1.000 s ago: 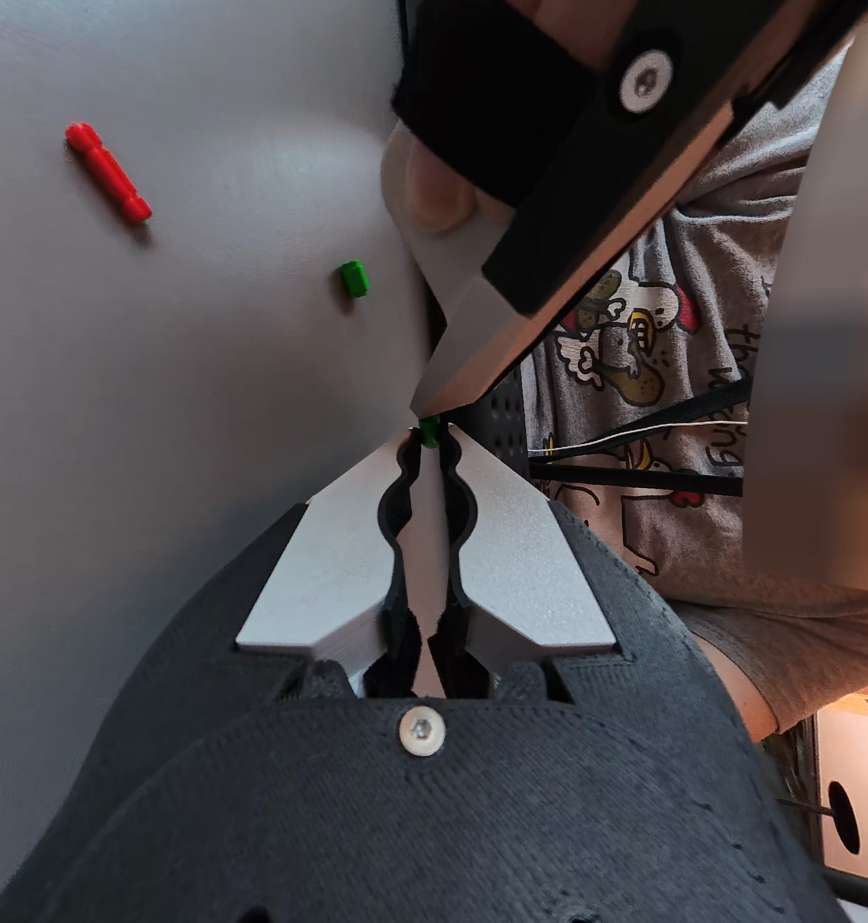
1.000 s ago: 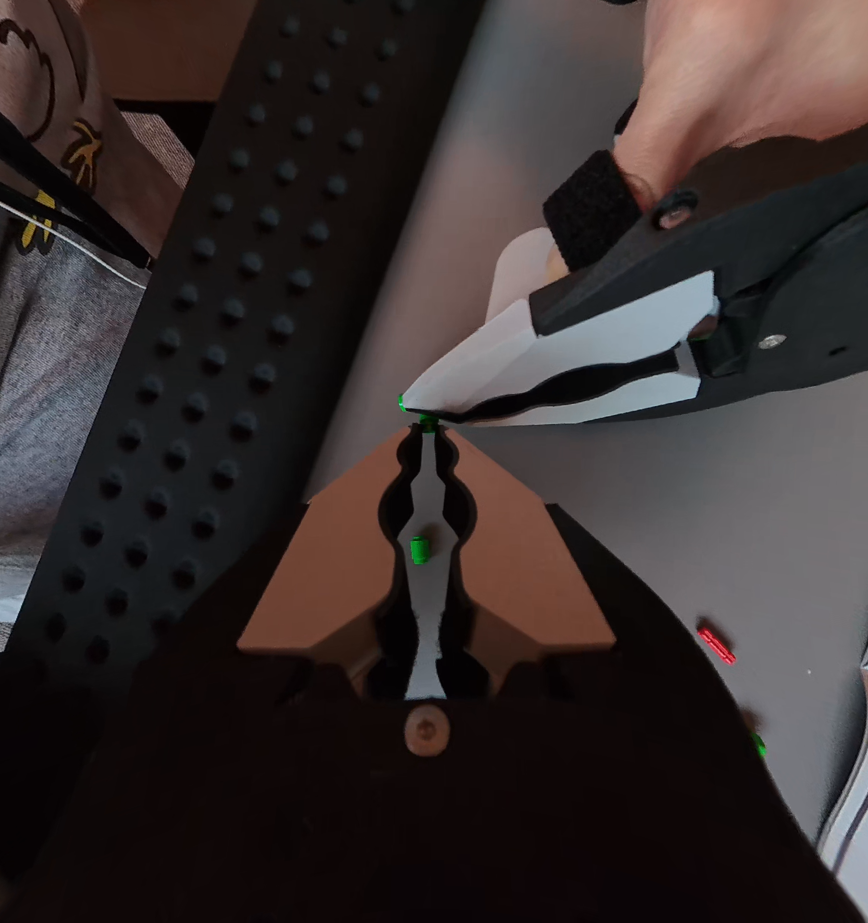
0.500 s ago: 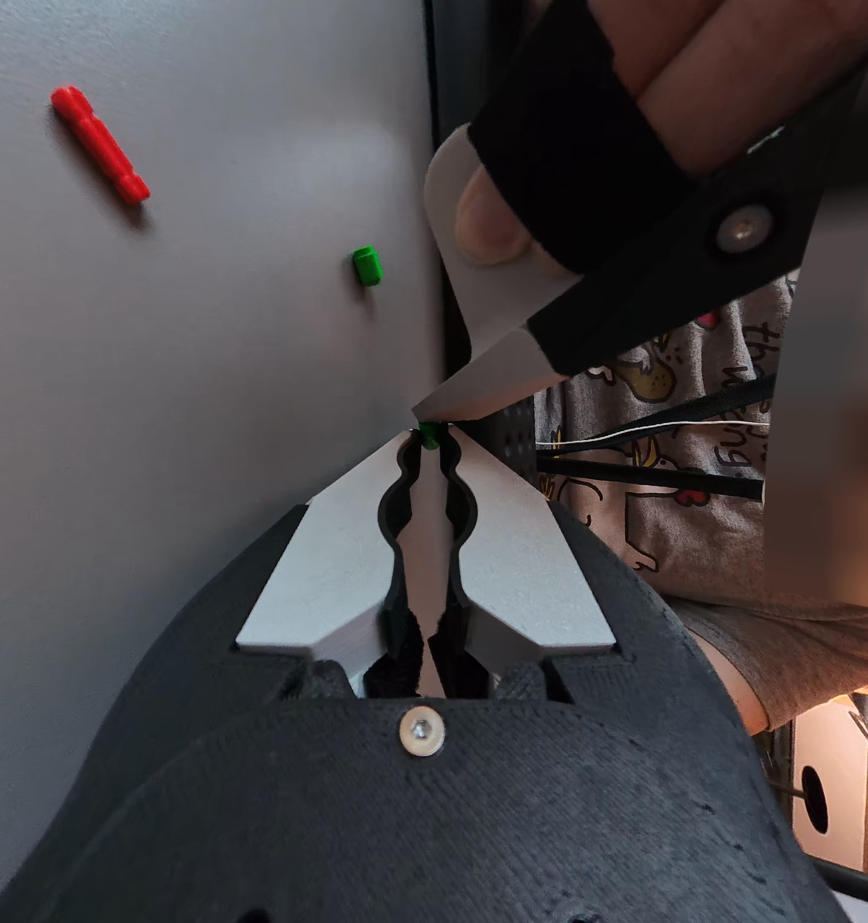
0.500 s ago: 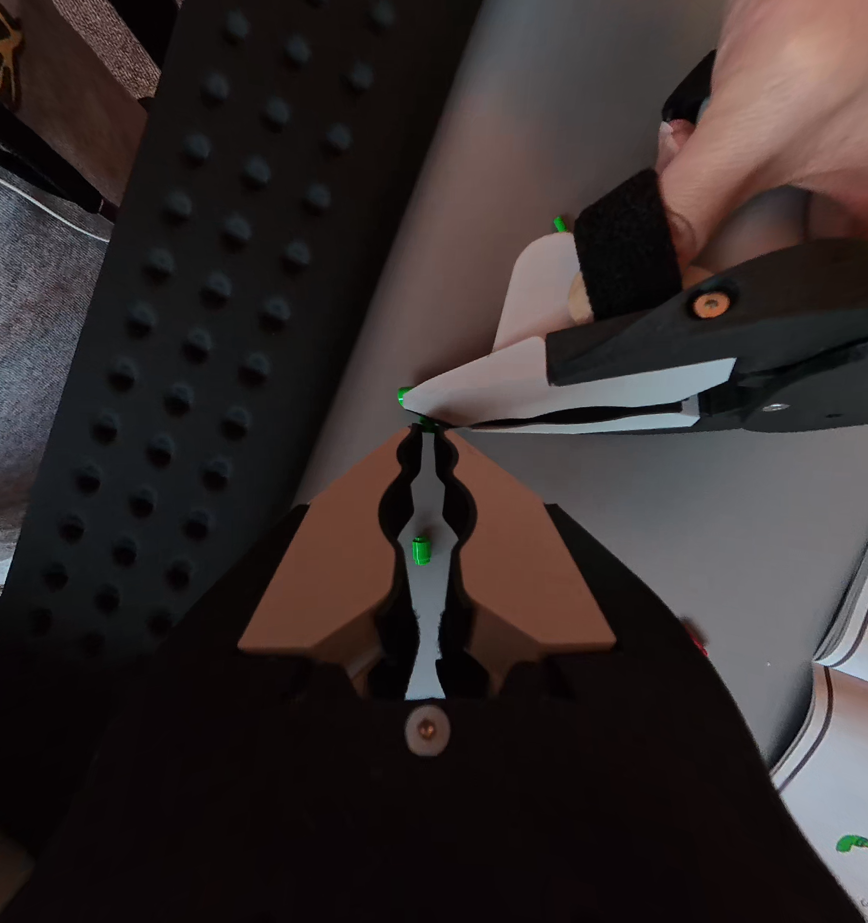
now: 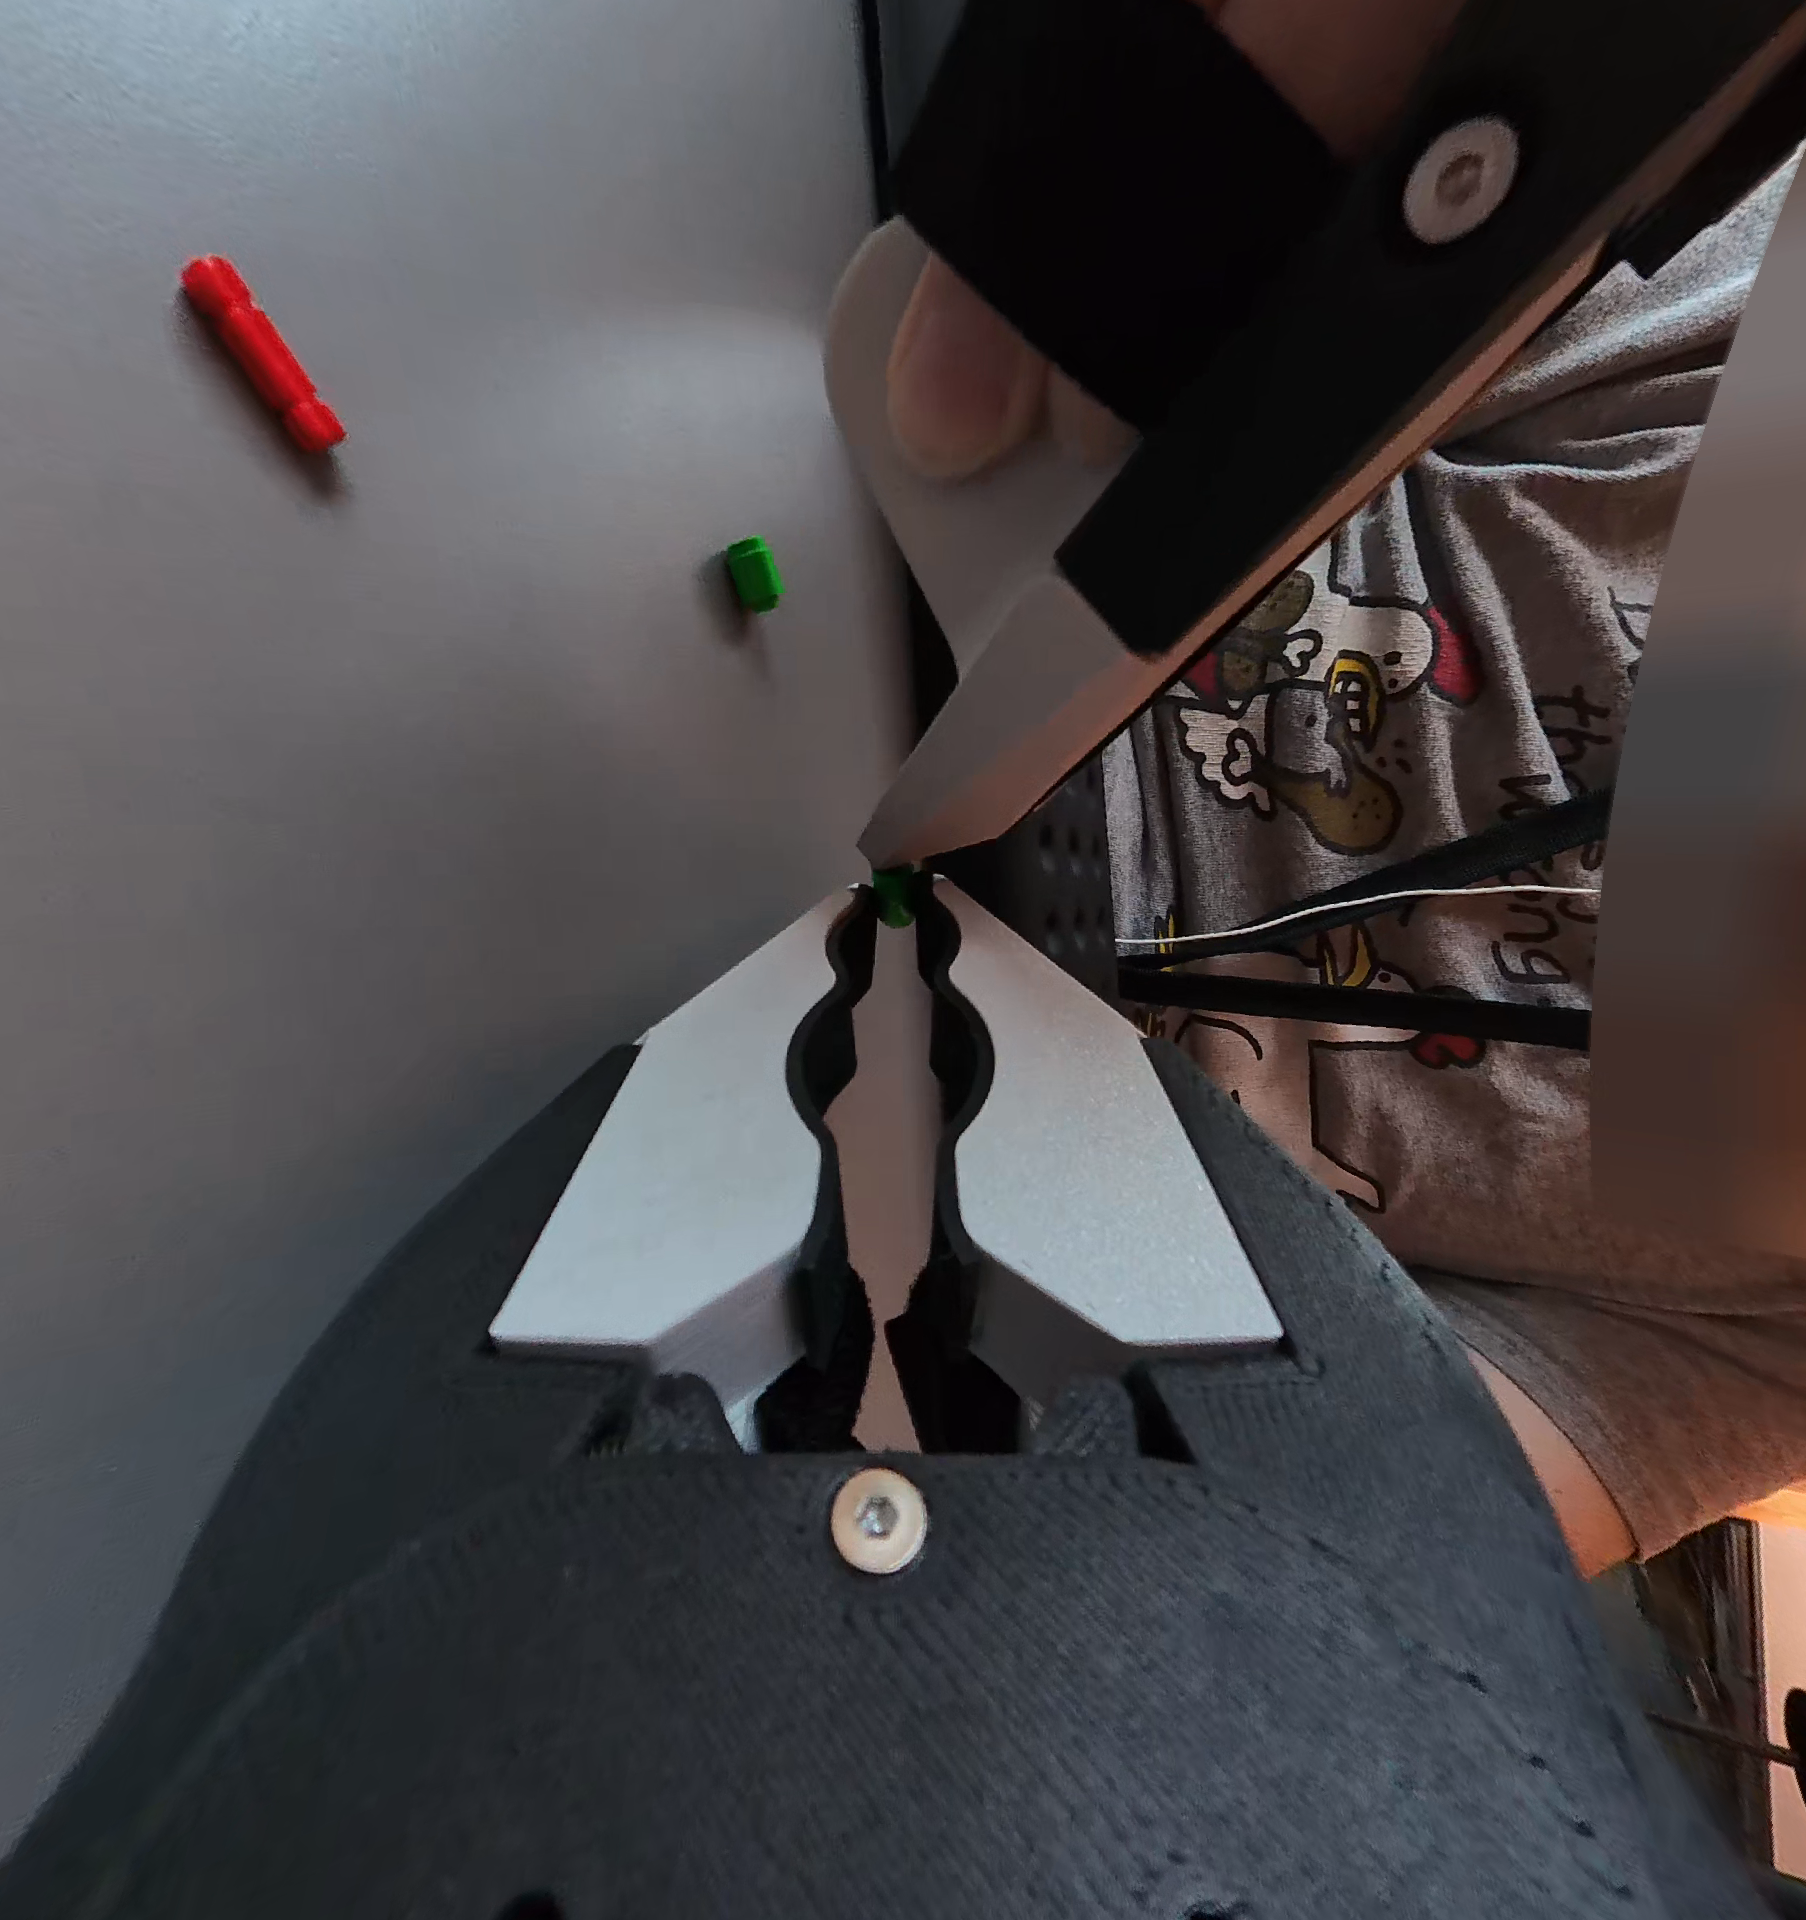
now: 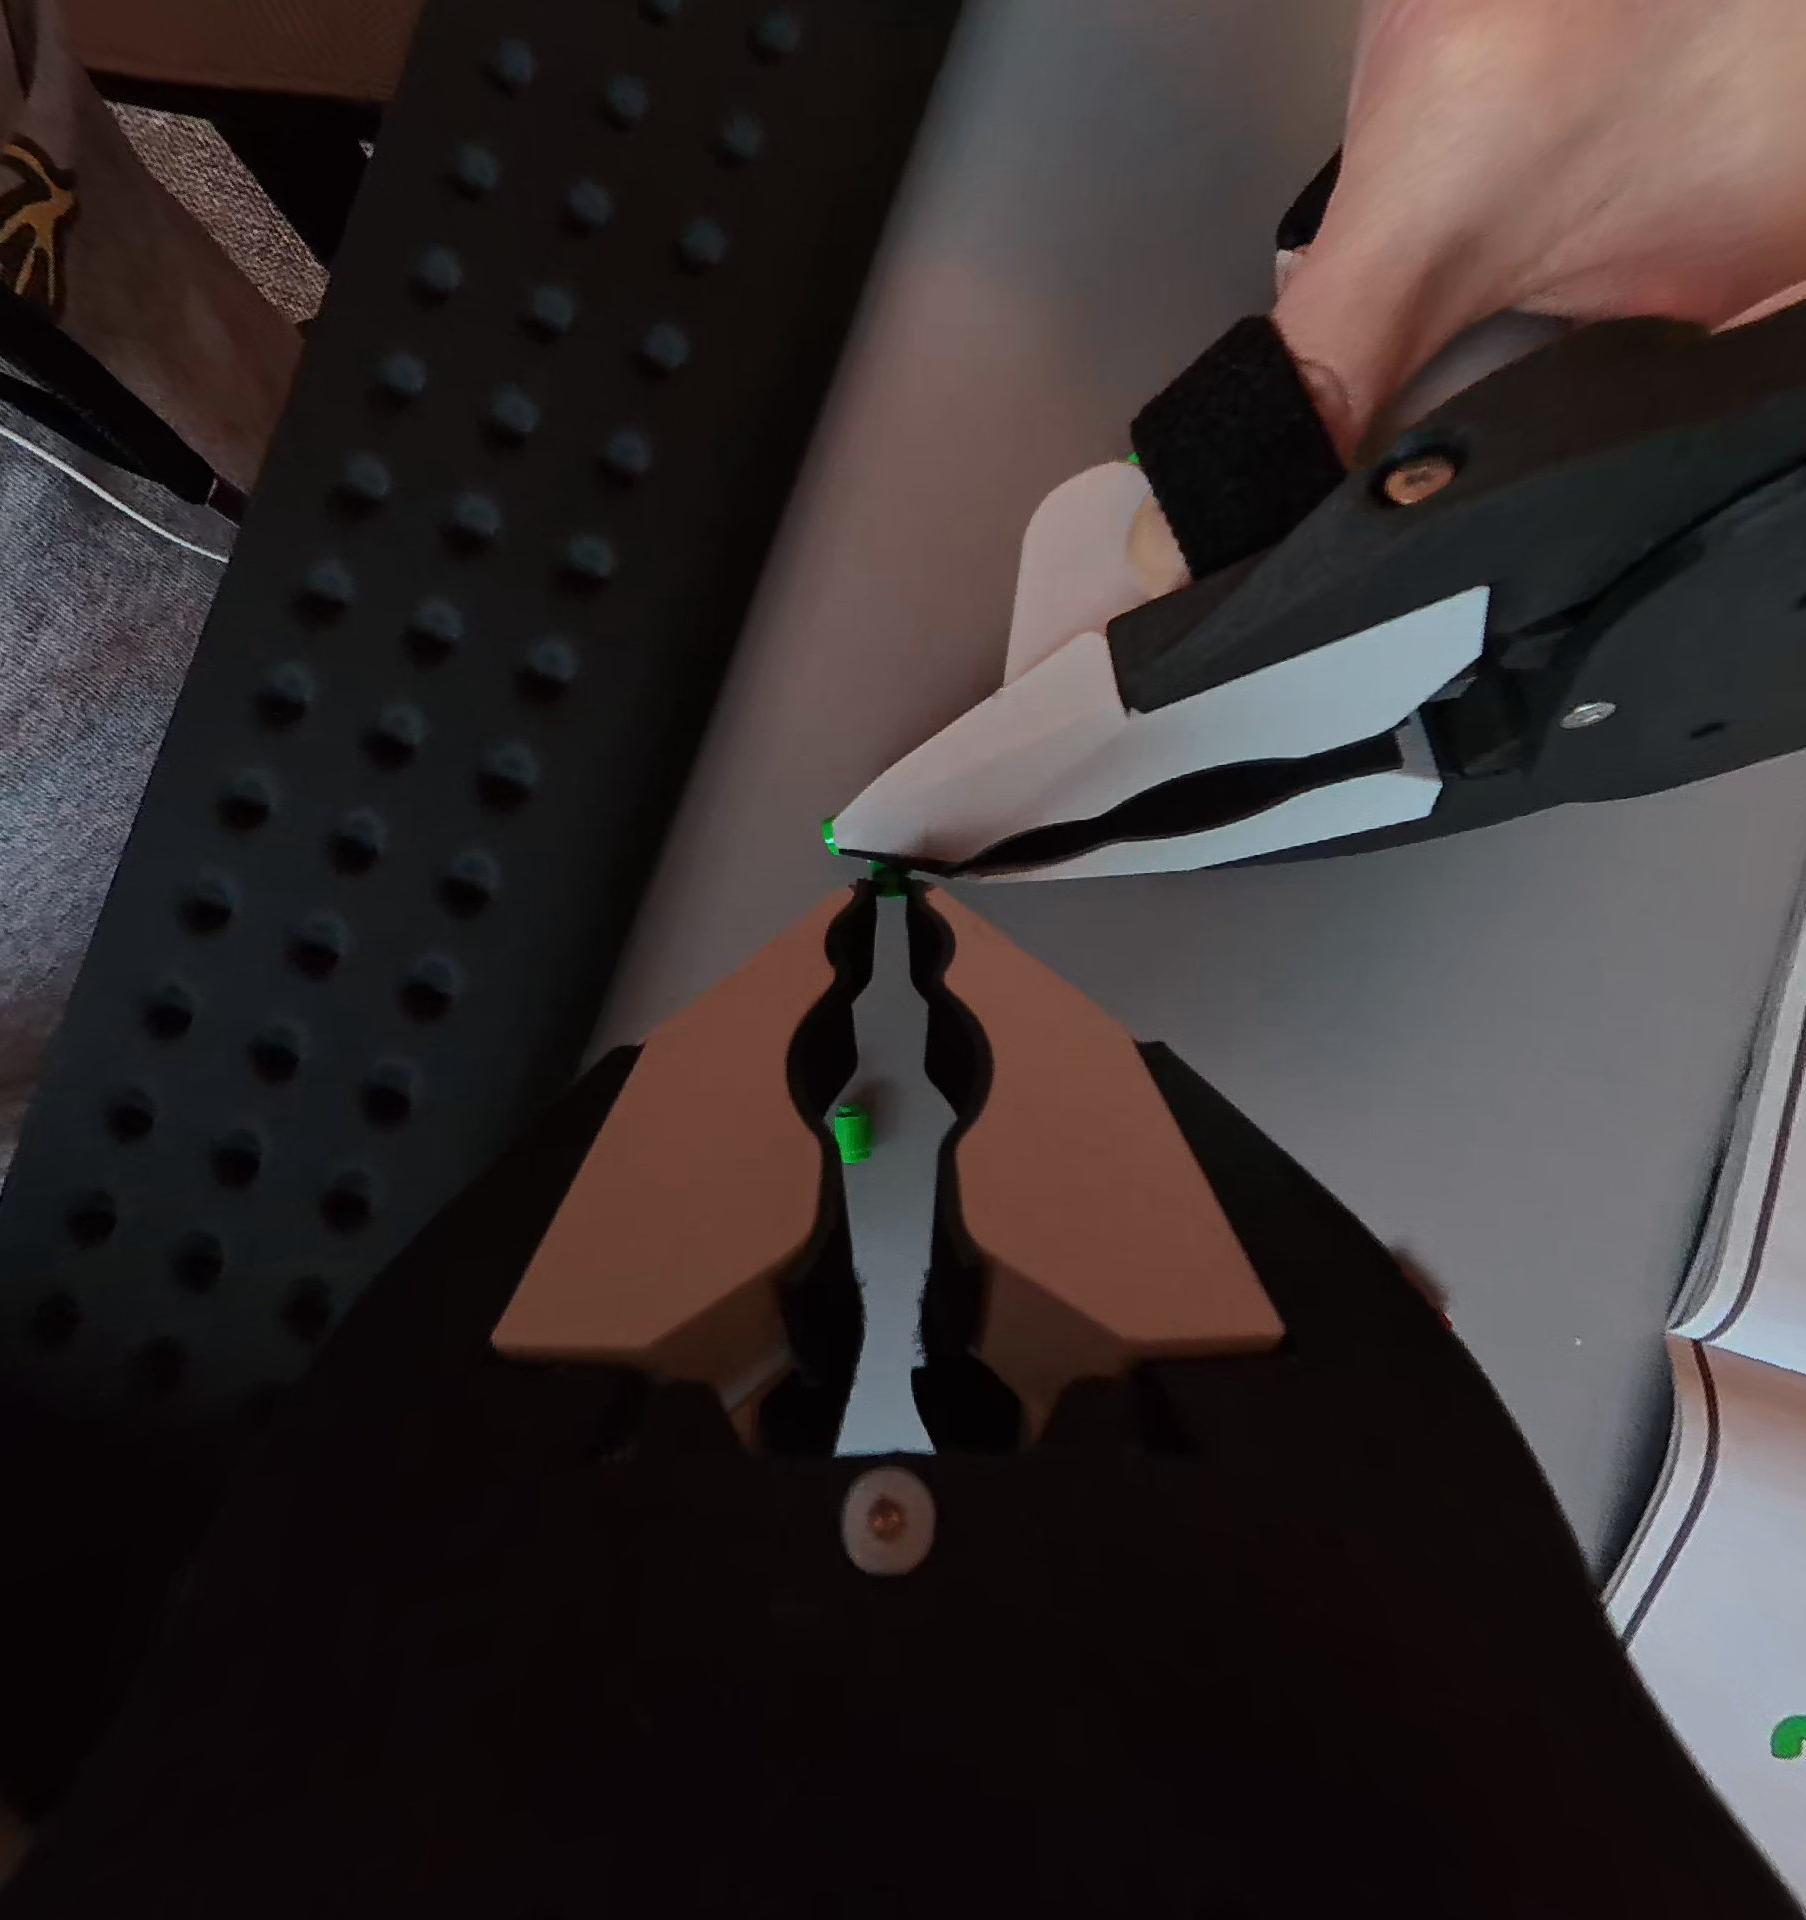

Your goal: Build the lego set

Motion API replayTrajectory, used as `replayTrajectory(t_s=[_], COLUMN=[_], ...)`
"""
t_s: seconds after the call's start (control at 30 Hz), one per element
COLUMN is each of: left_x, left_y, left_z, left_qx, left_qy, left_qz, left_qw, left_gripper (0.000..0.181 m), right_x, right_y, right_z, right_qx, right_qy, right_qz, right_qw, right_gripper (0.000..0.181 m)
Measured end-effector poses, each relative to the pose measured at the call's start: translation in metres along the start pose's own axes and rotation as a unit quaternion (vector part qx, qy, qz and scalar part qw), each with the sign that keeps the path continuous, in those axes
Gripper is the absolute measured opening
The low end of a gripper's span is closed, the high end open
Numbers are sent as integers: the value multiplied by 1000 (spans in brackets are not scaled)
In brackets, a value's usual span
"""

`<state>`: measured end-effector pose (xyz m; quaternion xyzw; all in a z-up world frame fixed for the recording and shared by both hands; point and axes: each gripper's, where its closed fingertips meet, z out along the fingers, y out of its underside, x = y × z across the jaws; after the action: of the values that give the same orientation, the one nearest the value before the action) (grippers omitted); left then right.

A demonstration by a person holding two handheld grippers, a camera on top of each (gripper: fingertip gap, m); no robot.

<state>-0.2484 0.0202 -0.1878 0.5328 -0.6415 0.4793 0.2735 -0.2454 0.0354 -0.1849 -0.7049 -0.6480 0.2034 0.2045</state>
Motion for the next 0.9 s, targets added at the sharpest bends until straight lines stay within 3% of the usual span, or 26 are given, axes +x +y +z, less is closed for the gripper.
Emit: replayTrajectory(t_s=[0.43, 0.67, 0.9], left_x=[0, -3, -2], left_y=[-4, -7, -32], left_z=[-5, -10, -38], left_qx=[18, 36, 136], left_qy=[-1, -6, -28], left_qz=[3, 2, 27], left_qw=[1000, 999, 990], left_gripper=[5, 6, 5], right_x=[4, 12, 36], right_y=[3, 2, 0], right_z=[-1, -7, -36], right_qx=[12, 26, 117], right_qy=[15, 40, 144], right_qz=[-3, 6, 73], right_qw=[1000, 999, 980], right_gripper=[6, 18, 41])
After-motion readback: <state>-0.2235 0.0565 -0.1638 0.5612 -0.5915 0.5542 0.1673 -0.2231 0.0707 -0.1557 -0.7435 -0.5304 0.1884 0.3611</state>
